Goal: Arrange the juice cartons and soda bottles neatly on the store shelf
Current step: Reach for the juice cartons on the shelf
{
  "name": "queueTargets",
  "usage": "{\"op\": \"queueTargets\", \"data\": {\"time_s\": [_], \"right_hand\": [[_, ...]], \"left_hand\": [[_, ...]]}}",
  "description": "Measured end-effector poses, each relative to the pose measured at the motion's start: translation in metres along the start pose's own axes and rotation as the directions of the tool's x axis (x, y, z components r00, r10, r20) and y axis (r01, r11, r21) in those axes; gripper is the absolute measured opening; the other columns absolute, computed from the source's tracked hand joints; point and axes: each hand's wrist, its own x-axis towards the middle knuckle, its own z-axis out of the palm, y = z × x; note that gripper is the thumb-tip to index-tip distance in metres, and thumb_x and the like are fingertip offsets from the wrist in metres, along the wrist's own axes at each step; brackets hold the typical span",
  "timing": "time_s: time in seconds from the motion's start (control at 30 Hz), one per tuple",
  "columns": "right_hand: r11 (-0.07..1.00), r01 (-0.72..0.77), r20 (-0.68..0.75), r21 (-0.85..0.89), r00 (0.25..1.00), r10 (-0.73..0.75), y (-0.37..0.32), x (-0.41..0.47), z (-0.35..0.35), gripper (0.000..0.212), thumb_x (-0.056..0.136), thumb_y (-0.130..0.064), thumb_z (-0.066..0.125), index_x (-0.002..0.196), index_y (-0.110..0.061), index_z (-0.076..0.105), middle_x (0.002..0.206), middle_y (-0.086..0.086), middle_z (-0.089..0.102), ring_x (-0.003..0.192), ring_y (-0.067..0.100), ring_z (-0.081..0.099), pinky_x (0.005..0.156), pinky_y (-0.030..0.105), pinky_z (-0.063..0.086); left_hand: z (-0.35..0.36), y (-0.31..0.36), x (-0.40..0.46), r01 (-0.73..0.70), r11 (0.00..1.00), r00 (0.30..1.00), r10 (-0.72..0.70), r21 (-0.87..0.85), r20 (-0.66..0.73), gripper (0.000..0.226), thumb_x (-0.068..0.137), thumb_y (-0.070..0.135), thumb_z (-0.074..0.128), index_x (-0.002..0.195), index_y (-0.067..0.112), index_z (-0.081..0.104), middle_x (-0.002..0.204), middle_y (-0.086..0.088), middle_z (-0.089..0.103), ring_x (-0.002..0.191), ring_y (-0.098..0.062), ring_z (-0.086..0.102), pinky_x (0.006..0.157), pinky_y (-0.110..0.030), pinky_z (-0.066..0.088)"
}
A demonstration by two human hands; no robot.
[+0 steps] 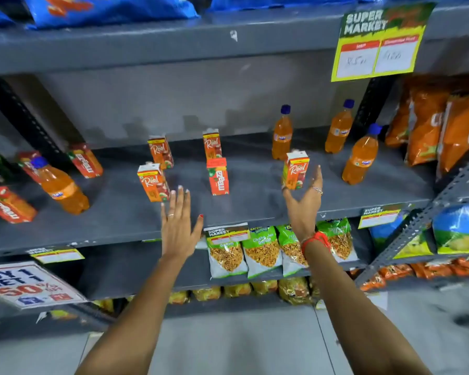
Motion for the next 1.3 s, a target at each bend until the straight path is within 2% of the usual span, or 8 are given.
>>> {"op": "queueTargets", "data": {"time_s": [0.13, 0.27, 0.43, 0.63, 0.87, 1.1, 1.2, 1.3], "right_hand": [[0.987, -0.159, 0.036, -0.017, 0.987, 0.160, 0.008, 0.023, 0.003, 0.090, 0.077, -0.007, 0.072, 0.146, -0.010, 0.014, 0.152, 0.009, 0.028, 0.129, 0.008, 0.035, 0.101, 0.009, 0.023], [0.981, -0.155, 0.013, -0.118, 0.987, 0.158, 0.026, 0.042, 0.015, 0.088, 0.067, -0.020, 0.080, 0.139, -0.010, 0.030, 0.136, 0.013, 0.049, 0.123, 0.027, 0.051, 0.104, 0.046, 0.043], [0.970, -0.148, -0.071, -0.194, 0.988, 0.137, 0.023, 0.048, 0.021, 0.060, 0.071, -0.021, 0.076, 0.122, -0.008, 0.047, 0.119, 0.015, 0.060, 0.111, 0.032, 0.056, 0.093, 0.039, 0.045], [0.983, -0.070, 0.011, -0.170, 0.997, 0.073, 0.015, 0.036, 0.045, 0.058, 0.070, -0.027, 0.078, 0.119, -0.012, 0.050, 0.112, 0.011, 0.067, 0.103, 0.028, 0.063, 0.089, 0.035, 0.048], [0.985, -0.021, 0.206, -0.171, 0.977, 0.056, -0.002, 0.021, 0.093, 0.060, 0.069, -0.027, 0.080, 0.118, -0.008, 0.050, 0.115, 0.015, 0.065, 0.108, 0.029, 0.061, 0.091, 0.037, 0.048], [0.992, -0.095, 0.138, -0.086, 0.985, 0.107, 0.003, 0.007, 0.103, 0.077, 0.067, -0.022, 0.082, 0.132, -0.010, 0.041, 0.129, 0.015, 0.052, 0.122, 0.029, 0.049, 0.100, 0.041, 0.043], [0.996, -0.003, 0.042, -0.087, 0.999, 0.007, 0.004, -0.025, 0.104, 0.068, 0.072, -0.020, 0.078, 0.129, -0.008, 0.043, 0.125, 0.015, 0.047, 0.118, 0.027, 0.045, 0.100, 0.037, 0.041], [0.994, 0.079, 0.142, -0.069, 0.987, -0.069, -0.002, -0.043, 0.119, 0.062, 0.072, -0.023, 0.077, 0.124, -0.009, 0.045, 0.120, 0.012, 0.048, 0.110, 0.024, 0.048, 0.096, 0.029, 0.039]], "left_hand": [[0.011, -0.008, -0.006, 0.080, 0.996, 0.995, -0.082, 0.037, 0.061, 0.074, 0.084, 0.051, 0.012, 0.140, 0.007, 0.032, 0.152, -0.010, 0.030, 0.143, -0.026, 0.019, 0.116, -0.048, 0.007], [0.014, -0.004, -0.004, 0.107, 0.994, 0.994, -0.108, 0.010, 0.032, 0.068, 0.085, 0.047, 0.018, 0.133, 0.006, 0.045, 0.142, -0.012, 0.046, 0.135, -0.030, 0.038, 0.111, -0.049, 0.026], [0.015, -0.006, -0.005, 0.116, 0.993, 0.993, -0.116, -0.002, 0.029, 0.065, 0.086, 0.047, 0.022, 0.132, 0.008, 0.046, 0.141, -0.010, 0.049, 0.134, -0.029, 0.040, 0.110, -0.047, 0.028], [0.014, -0.006, -0.006, 0.121, 0.993, 0.992, -0.121, -0.003, 0.031, 0.064, 0.087, 0.048, 0.022, 0.133, 0.010, 0.045, 0.142, -0.008, 0.048, 0.135, -0.027, 0.038, 0.111, -0.047, 0.027], [0.012, -0.007, -0.006, 0.111, 0.994, 0.992, -0.109, -0.020, 0.064, 0.070, 0.084, 0.054, 0.016, 0.139, 0.014, 0.036, 0.149, -0.004, 0.038, 0.141, -0.022, 0.027, 0.115, -0.043, 0.018], [0.012, -0.009, -0.006, 0.111, 0.994, 0.992, -0.109, -0.021, 0.068, 0.070, 0.084, 0.054, 0.015, 0.139, 0.015, 0.035, 0.149, -0.003, 0.036, 0.141, -0.022, 0.026, 0.116, -0.042, 0.016], [0.014, -0.009, -0.005, 0.114, 0.993, 0.992, -0.113, -0.017, 0.048, 0.067, 0.086, 0.052, 0.018, 0.138, 0.015, 0.037, 0.148, -0.003, 0.039, 0.140, -0.022, 0.029, 0.115, -0.044, 0.019], [0.015, -0.008, -0.006, 0.113, 0.993, 0.993, -0.113, -0.021, 0.034, 0.066, 0.086, 0.051, 0.020, 0.137, 0.013, 0.039, 0.147, -0.005, 0.041, 0.139, -0.024, 0.031, 0.114, -0.045, 0.021]]}}
